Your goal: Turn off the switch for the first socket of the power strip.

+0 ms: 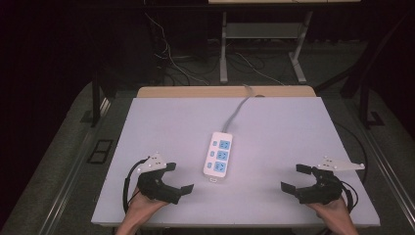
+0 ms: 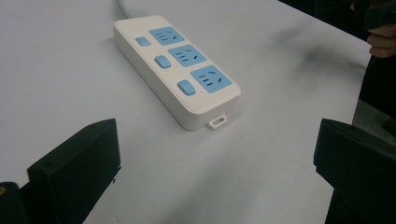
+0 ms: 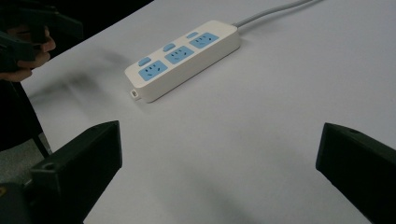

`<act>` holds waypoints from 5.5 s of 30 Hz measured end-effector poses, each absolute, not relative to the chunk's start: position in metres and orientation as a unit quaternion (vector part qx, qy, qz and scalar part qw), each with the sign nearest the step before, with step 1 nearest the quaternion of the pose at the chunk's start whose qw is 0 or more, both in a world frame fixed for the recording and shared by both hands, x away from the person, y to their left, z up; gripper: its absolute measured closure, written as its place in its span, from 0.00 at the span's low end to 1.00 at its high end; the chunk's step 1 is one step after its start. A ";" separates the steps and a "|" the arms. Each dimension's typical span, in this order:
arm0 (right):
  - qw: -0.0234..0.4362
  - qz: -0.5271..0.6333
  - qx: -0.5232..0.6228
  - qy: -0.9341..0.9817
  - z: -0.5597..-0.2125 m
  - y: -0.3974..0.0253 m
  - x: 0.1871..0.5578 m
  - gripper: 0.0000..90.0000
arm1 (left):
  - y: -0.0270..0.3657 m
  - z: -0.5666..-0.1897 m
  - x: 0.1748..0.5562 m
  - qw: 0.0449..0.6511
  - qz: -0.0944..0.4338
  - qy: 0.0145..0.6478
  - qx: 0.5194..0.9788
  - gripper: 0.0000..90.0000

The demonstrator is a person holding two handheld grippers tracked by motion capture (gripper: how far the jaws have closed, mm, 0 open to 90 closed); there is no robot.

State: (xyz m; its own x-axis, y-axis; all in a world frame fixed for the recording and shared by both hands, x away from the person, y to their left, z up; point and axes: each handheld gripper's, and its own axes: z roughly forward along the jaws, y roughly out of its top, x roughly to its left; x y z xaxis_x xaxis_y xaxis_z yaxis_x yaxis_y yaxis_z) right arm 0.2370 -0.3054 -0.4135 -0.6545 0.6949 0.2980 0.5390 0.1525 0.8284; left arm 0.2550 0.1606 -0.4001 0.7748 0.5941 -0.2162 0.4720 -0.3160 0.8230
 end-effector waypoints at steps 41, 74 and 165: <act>0.081 0.497 0.406 0.763 -0.414 -0.304 0.235 0.00 | 0.138 -0.366 0.310 0.442 0.040 0.304 0.843 0.00; 0.084 0.488 0.404 0.769 -0.415 -0.304 0.236 0.00 | 0.117 -0.354 0.356 0.396 0.039 0.291 0.870 0.03; 0.080 0.460 0.391 0.793 -0.419 -0.298 0.236 0.00 | 0.064 -0.397 0.430 0.316 0.001 0.277 0.907 0.99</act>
State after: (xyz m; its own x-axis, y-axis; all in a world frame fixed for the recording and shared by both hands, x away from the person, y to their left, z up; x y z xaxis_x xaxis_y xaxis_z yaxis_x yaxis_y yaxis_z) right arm 0.2365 -0.2982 -0.4192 -0.6807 0.6943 0.2336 0.5472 0.2699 0.7923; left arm 0.4303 0.0638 -0.3972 0.8470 0.5025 -0.1733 0.5013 -0.6469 0.5746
